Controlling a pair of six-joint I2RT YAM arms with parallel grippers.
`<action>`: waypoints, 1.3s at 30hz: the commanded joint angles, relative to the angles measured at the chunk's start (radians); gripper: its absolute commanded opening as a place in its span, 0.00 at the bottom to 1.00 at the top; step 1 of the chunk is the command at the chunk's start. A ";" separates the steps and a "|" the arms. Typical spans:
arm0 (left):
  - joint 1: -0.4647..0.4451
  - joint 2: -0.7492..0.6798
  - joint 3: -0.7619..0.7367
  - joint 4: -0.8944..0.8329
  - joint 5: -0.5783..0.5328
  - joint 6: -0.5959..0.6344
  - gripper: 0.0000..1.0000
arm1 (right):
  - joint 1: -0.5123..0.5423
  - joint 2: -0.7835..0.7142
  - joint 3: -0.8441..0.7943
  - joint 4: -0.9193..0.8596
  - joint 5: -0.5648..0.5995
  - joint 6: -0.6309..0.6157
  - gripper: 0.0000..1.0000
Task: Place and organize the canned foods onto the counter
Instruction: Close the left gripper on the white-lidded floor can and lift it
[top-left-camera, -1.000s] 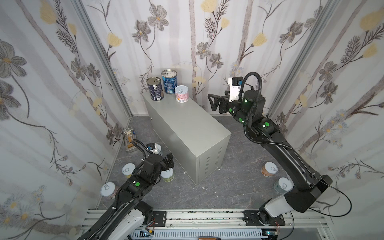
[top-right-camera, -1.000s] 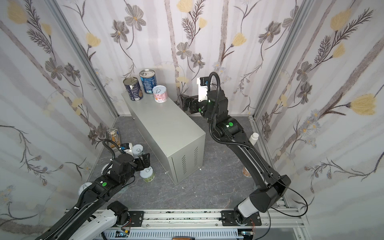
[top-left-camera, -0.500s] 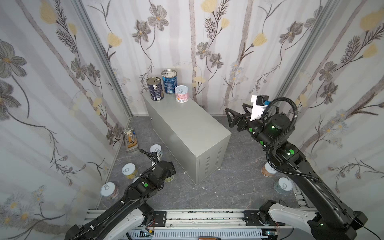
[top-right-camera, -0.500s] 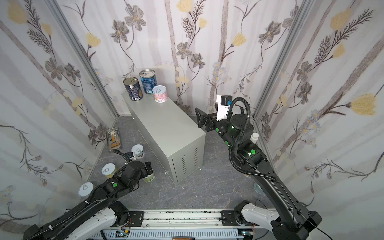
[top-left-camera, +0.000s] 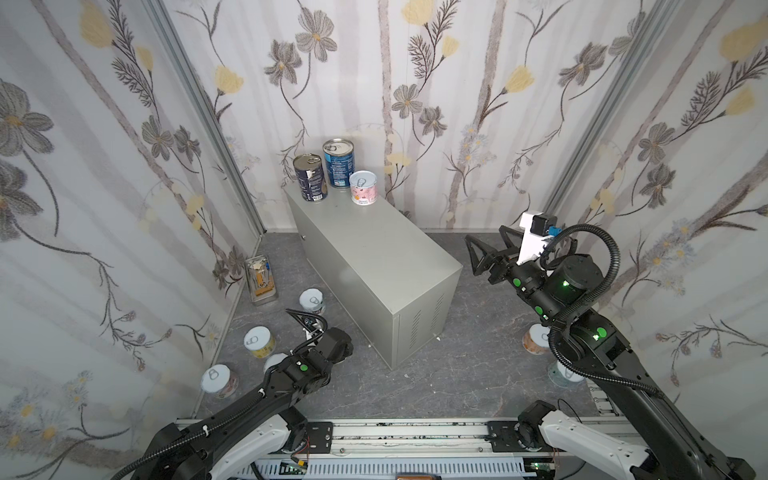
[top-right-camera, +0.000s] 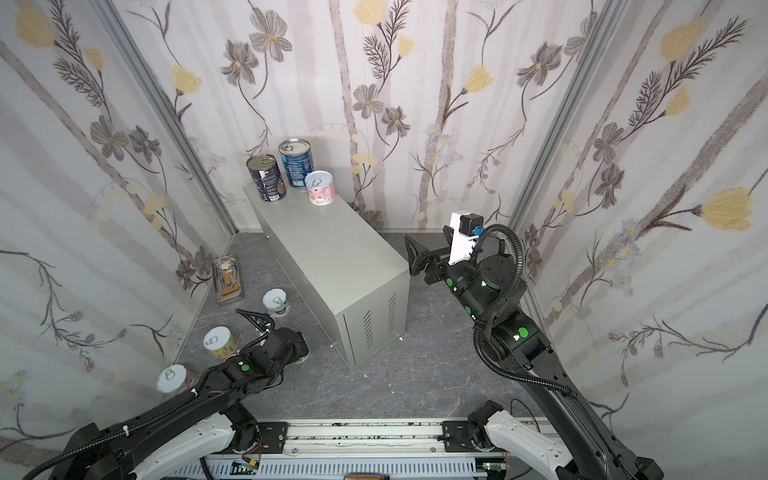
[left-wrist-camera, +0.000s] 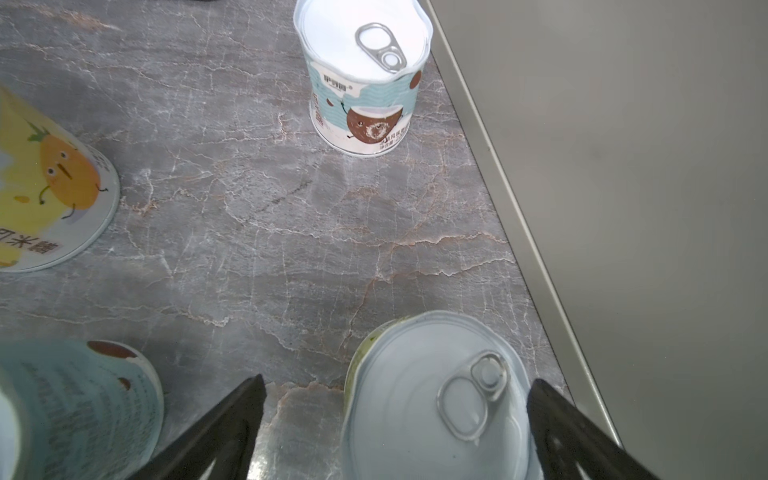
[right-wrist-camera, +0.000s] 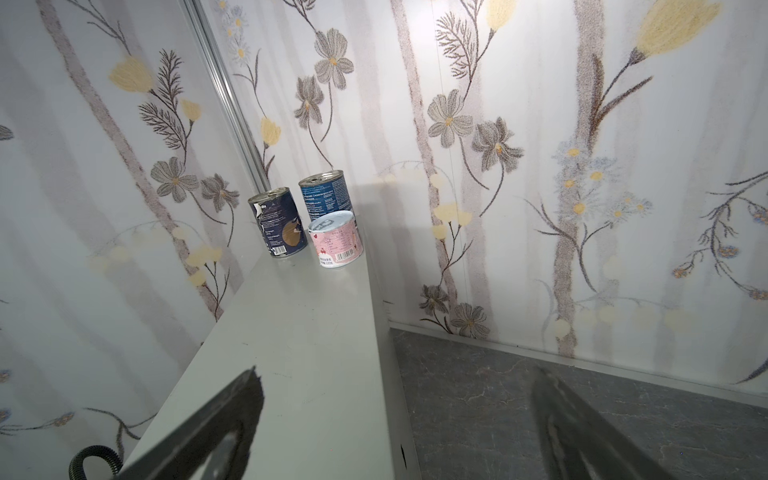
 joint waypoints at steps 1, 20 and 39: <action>-0.005 0.043 0.005 0.052 0.004 0.000 1.00 | 0.001 -0.006 -0.018 0.049 0.005 0.004 1.00; -0.040 0.031 0.063 0.070 -0.011 0.022 1.00 | -0.009 -0.003 -0.030 0.057 -0.012 0.006 1.00; -0.048 0.266 0.075 0.183 0.042 0.047 1.00 | -0.015 -0.018 -0.032 0.044 -0.016 0.004 1.00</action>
